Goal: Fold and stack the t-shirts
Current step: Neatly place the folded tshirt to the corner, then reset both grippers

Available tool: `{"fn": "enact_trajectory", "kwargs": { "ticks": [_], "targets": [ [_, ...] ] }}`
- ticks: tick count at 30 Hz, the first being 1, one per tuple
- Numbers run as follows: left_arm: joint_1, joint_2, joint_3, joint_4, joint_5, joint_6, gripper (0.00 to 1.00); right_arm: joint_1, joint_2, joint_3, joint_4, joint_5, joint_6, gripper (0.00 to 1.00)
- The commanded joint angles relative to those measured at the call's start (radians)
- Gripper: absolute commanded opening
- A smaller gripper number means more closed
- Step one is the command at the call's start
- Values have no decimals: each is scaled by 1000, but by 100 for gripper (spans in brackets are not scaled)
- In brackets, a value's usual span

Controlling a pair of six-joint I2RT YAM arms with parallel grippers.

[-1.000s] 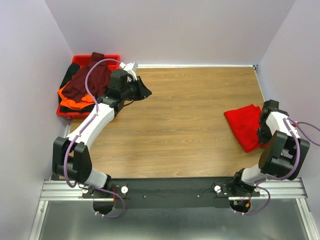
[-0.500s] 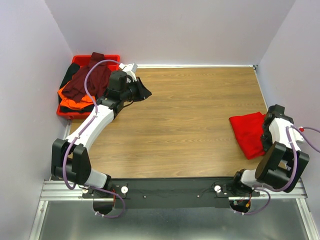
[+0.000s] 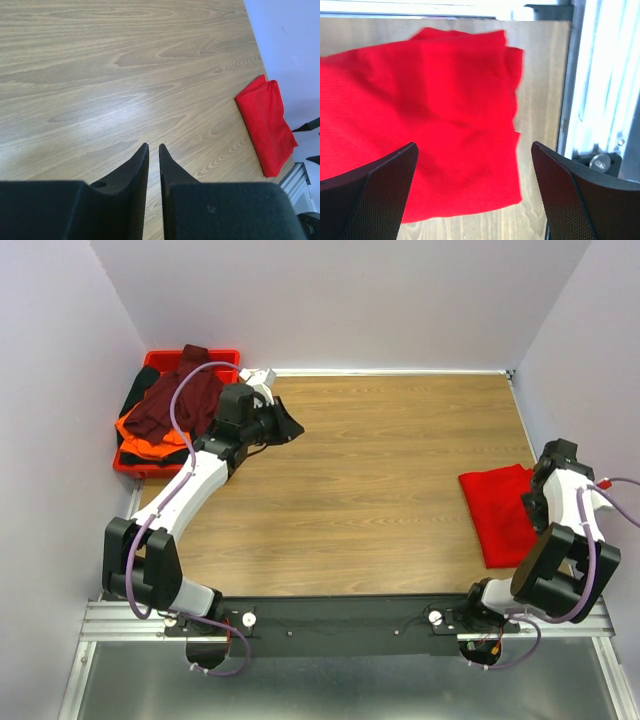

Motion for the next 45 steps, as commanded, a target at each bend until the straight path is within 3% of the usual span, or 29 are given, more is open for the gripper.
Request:
{"fn": "enact_trajectory", "kwargs": {
  "ticks": [1, 8, 14, 23, 30, 35, 45],
  "targets": [
    [-5, -43, -14, 21, 22, 2, 21, -8, 32, 51, 39, -52, -91, 100],
    [-5, -58, -20, 11, 4, 13, 21, 1, -15, 36, 179, -245, -177, 100],
    [-5, -70, -17, -9, -17, 39, 22, 128, -136, -19, 423, -374, -212, 100],
    [-5, -119, -28, -55, -99, 100, 22, 711, 11, 105, 577, -255, -165, 100],
    [-22, -153, -61, -81, -272, 152, 22, 1014, 152, 238, 705, -242, -270, 100],
    [-85, -193, -92, -92, -459, 195, 22, 1045, 77, 125, 890, -392, -341, 100],
    [-134, -215, -100, -78, -493, 206, 23, 1043, -6, 1, 924, -403, -410, 100]
  ]
}}
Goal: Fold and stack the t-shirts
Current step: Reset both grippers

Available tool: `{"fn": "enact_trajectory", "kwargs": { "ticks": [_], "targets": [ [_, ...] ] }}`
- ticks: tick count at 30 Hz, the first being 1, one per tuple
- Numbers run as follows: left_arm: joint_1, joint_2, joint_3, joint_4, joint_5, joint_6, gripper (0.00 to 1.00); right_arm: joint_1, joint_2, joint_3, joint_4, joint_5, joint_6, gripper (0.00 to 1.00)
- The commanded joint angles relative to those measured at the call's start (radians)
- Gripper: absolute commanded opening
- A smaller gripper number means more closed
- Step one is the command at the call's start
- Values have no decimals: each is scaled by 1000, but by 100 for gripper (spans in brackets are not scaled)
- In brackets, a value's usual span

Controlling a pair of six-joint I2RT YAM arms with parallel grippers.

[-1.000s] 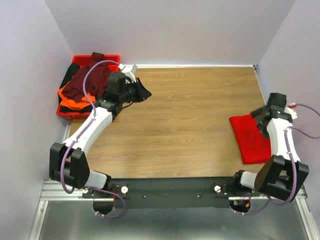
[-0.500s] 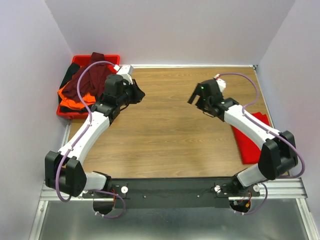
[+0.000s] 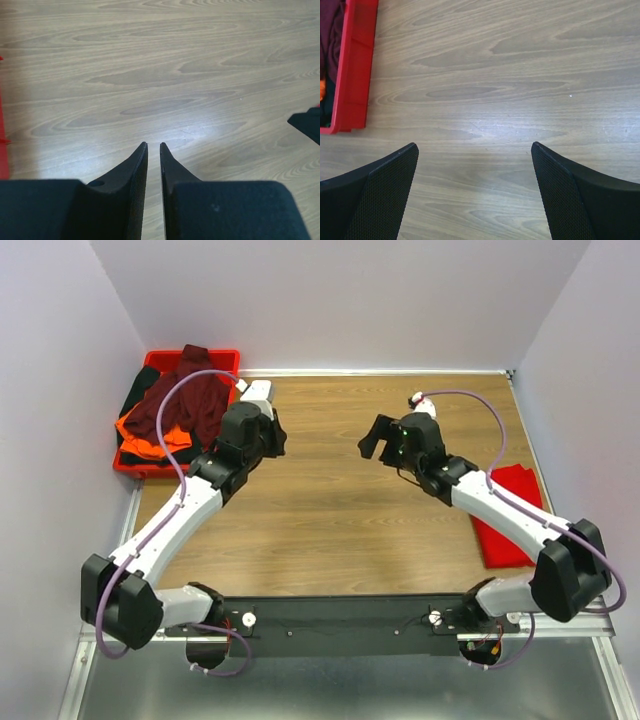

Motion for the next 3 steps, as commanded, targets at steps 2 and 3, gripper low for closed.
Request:
{"fn": "enact_trajectory", "kwargs": {
  "ticks": [2, 3],
  "targets": [
    [-4, -17, -13, 18, -47, 17, 23, -3, -27, -39, 40, -40, -30, 100],
    [-13, -19, -22, 26, -50, 6, 23, -3, -30, -41, 40, -55, -27, 100]
  ]
}}
